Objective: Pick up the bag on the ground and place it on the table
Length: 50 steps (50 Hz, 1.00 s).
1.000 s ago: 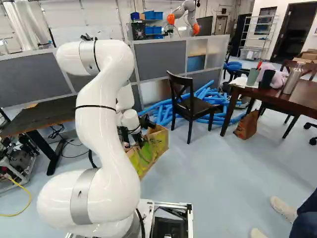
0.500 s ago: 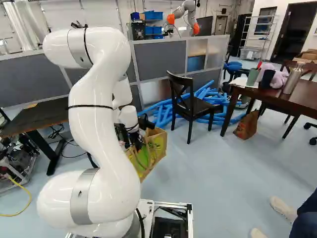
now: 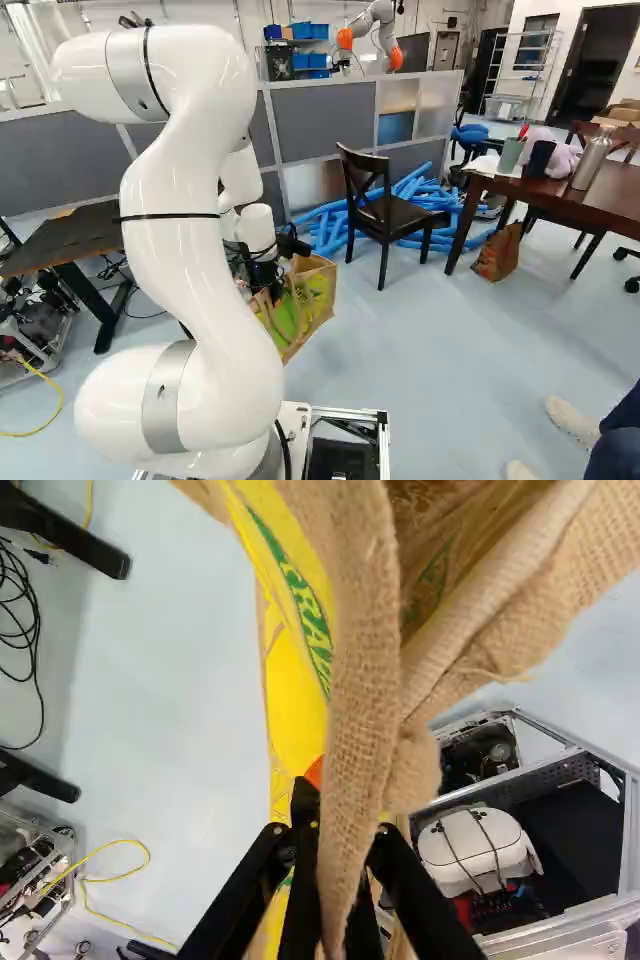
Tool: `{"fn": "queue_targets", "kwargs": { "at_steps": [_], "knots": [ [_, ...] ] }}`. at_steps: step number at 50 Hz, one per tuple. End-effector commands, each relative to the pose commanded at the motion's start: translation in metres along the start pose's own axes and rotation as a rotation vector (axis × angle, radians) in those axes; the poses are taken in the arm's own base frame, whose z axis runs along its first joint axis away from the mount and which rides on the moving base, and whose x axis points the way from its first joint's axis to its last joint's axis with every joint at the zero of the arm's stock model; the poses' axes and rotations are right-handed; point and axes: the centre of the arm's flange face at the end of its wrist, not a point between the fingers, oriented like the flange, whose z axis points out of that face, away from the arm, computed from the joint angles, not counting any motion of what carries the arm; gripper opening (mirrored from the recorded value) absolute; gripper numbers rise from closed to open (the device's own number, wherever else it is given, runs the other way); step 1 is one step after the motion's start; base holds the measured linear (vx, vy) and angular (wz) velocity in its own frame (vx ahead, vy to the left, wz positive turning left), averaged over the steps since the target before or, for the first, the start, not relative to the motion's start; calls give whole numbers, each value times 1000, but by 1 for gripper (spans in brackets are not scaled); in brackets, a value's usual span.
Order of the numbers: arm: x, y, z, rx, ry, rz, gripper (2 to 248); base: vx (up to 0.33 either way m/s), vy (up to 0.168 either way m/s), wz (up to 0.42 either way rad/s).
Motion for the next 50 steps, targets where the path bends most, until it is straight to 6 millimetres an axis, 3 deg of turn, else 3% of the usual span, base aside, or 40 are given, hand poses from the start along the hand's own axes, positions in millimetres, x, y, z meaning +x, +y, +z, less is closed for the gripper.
{"fn": "queue_targets", "kwargs": {
  "at_steps": [50],
  "knots": [
    [-11,9,-75,53,32,4,21,0,0,0]
  ]
}}
